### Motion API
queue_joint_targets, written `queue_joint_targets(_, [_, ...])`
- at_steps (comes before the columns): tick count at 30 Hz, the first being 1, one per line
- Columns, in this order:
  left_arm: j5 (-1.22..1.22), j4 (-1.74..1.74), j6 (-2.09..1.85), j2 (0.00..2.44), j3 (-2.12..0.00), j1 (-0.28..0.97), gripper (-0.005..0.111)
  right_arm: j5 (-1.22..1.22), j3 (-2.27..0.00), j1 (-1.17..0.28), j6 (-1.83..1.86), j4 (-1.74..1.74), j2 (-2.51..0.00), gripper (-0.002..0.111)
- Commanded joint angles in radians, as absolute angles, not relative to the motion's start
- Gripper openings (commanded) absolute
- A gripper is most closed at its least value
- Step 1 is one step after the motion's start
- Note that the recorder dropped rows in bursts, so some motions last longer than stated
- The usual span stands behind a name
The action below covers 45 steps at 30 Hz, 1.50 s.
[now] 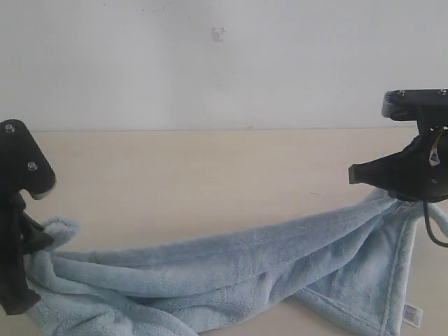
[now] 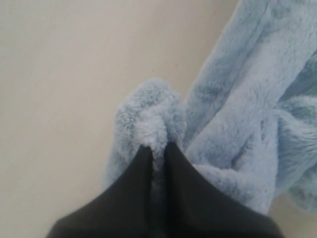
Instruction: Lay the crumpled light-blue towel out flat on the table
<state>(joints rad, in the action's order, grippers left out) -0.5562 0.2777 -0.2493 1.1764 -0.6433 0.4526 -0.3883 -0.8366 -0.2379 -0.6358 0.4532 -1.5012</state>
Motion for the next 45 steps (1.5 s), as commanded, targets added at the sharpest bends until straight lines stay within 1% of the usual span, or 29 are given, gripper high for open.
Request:
queue_joint_targets(1, [-0.316,0.102,-0.228,1.187,-0.570,0.449,0.004,-0.469,-0.837,-0.230,-0.575,0.444,-1.498,0.010])
queue_joint_targets(3, [-0.256,0.011,-0.225,1.188,-0.551,0.451,0.004,-0.478,-0.825,-0.230,-0.522,0.418,-1.498,0.021])
queue_joint_targets(6, [-0.215,0.000,-0.225,1.188,-0.549,0.451,0.004,-0.435,-0.784,-0.230,-0.491,0.407,-1.498,0.035])
queue_joint_targets(9, [-0.193,0.000,-0.228,1.188,-0.549,0.451,0.004,-0.389,-0.745,-0.230,-0.491,0.407,-1.498,0.040])
queue_joint_targets(12, [-0.200,0.000,-0.230,1.193,-0.549,0.451,0.005,-0.387,-0.745,-0.230,-0.493,0.407,-1.498,0.041])
queue_joint_targets(13, [-0.218,0.000,-0.246,1.195,-0.549,0.451,0.008,-0.387,-0.745,-0.230,-0.502,0.407,-1.498,0.041])
queue_joint_targets(15, [-0.249,0.000,-0.285,1.210,-0.549,0.451,0.018,-0.391,-0.745,-0.230,-0.539,0.407,-1.498,0.041])
queue_joint_targets(20, [-0.231,-0.085,-0.285,1.260,-0.549,0.451,0.059,-0.486,-0.745,-0.230,-0.792,0.402,-1.498,0.041])
queue_joint_targets(23, [-0.177,-0.117,-0.285,1.275,-0.549,0.451,0.072,-0.545,-0.745,-0.230,-0.798,0.368,-1.498,0.041])
queue_joint_targets(24, [-0.164,-0.112,-0.289,1.275,-0.551,0.451,0.073,-0.555,-0.745,-0.230,-0.773,0.361,-1.498,0.041])
queue_joint_targets(31, [-0.204,-0.104,-0.289,1.227,-0.613,0.451,0.073,-0.603,-0.816,-0.230,-0.475,0.262,-1.483,0.041])
queue_joint_targets(35, [-0.203,-0.094,-0.289,1.225,-0.613,0.451,0.073,-0.612,-0.840,-0.230,-0.382,0.272,-1.425,0.041])
queue_joint_targets(38, [-0.201,-0.015,-0.289,1.244,-0.613,0.445,0.073,-0.602,-0.840,-0.230,-0.321,0.329,-1.382,0.041])
queue_joint_targets(39, [-0.195,0.018,-0.286,1.257,-0.613,0.437,0.073,-0.595,-0.838,-0.230,-0.325,0.375,-1.378,0.041])
queue_joint_targets(40, [-0.187,0.078,-0.233,1.295,-0.613,0.398,0.073,-0.601,-0.836,-0.230,-0.402,0.491,-1.395,0.041])
queue_joint_targets(42, [-0.190,0.096,-0.164,1.333,-0.613,0.353,0.073,-0.666,-0.836,-0.230,-0.488,0.604,-1.430,0.041])
queue_joint_targets(44, [-0.249,0.096,-0.060,1.400,-0.631,0.289,0.073,-0.782,-0.836,-0.230,-0.503,0.637,-1.490,0.041])
queue_joint_targets(45, [-0.289,0.096,-0.013,1.418,-0.656,0.272,0.073,-0.790,-0.836,-0.230,-0.503,0.630,-1.505,0.041])
